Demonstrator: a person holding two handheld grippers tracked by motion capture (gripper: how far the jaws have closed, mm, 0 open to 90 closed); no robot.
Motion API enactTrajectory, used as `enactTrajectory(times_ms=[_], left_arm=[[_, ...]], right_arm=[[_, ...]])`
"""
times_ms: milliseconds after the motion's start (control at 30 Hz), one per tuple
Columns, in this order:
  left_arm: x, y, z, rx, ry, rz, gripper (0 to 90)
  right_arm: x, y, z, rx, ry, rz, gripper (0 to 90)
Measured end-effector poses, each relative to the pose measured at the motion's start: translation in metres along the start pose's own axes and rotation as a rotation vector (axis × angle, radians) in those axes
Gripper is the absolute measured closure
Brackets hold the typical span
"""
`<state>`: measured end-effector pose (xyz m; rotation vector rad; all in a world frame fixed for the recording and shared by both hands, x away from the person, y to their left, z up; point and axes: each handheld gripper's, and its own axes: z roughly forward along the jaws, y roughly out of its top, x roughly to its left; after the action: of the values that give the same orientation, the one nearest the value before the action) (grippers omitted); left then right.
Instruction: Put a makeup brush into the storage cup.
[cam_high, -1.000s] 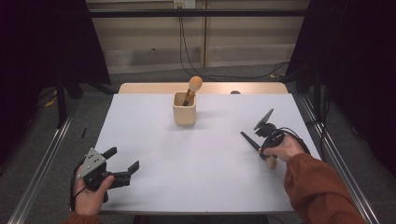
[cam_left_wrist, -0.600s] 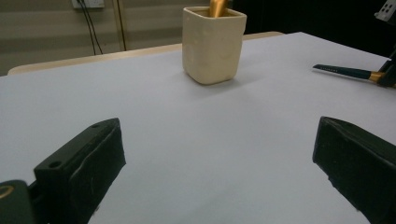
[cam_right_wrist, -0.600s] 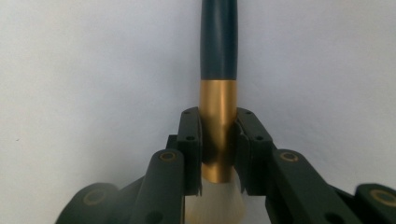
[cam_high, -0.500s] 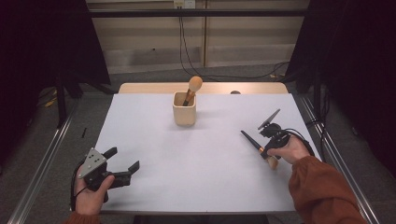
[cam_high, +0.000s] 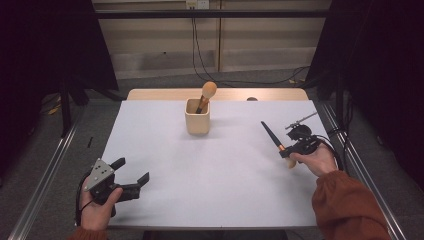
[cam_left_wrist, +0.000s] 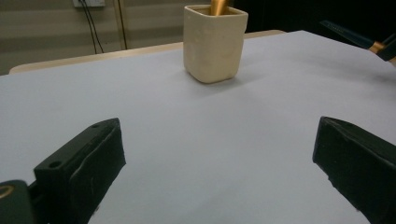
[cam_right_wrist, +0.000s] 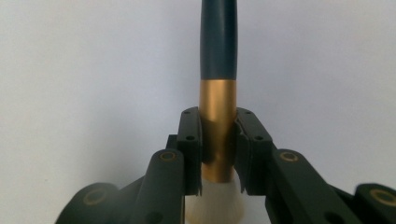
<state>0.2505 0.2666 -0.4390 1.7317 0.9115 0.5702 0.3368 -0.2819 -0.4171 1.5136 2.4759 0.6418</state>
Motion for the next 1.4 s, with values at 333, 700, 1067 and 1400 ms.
enactTrajectory(times_ms=[333,700,1067,1400], left_arm=[[-0.001,0.001,-0.001,-0.011,-0.019,0.007,2.0],[0.0,0.001,-0.001,-0.012,-0.011,0.005,2.0],[-0.001,0.001,0.0,-0.008,-0.014,-0.005,2.1],[-0.004,0.001,0.0,-0.002,-0.033,0.002,2.1]], right_arm=[[0.0,-0.005,-0.006,-0.178,0.025,0.01,74.7],[-0.001,-0.023,-0.008,-0.395,0.03,0.034,74.7],[0.004,-0.037,-0.006,-0.565,0.09,0.034,74.6],[0.01,-0.046,-0.013,-0.642,0.145,0.037,74.6]])
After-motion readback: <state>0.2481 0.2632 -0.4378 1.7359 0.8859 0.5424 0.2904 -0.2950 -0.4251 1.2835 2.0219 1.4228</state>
